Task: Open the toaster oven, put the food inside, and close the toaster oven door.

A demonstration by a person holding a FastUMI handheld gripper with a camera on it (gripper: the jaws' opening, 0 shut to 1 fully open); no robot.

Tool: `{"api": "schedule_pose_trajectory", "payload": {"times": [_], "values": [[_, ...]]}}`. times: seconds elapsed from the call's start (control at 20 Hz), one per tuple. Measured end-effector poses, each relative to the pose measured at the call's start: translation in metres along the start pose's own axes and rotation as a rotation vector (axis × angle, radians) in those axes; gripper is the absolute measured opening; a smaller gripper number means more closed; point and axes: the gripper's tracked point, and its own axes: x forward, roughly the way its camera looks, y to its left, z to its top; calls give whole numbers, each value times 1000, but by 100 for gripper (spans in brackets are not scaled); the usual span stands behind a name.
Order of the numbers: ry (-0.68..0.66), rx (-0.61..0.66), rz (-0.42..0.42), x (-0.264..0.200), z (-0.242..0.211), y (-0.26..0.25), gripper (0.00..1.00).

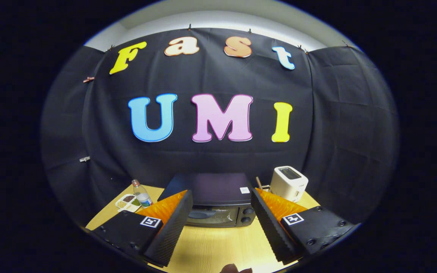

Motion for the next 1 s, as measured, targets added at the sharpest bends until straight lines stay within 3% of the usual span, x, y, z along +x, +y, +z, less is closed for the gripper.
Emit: {"api": "schedule_pose_trajectory", "payload": {"times": [0.4,1.0], "values": [[-155,-13,-18,-52,70,-30,99],[-144,-14,-14,-70,70,-43,100]]}}
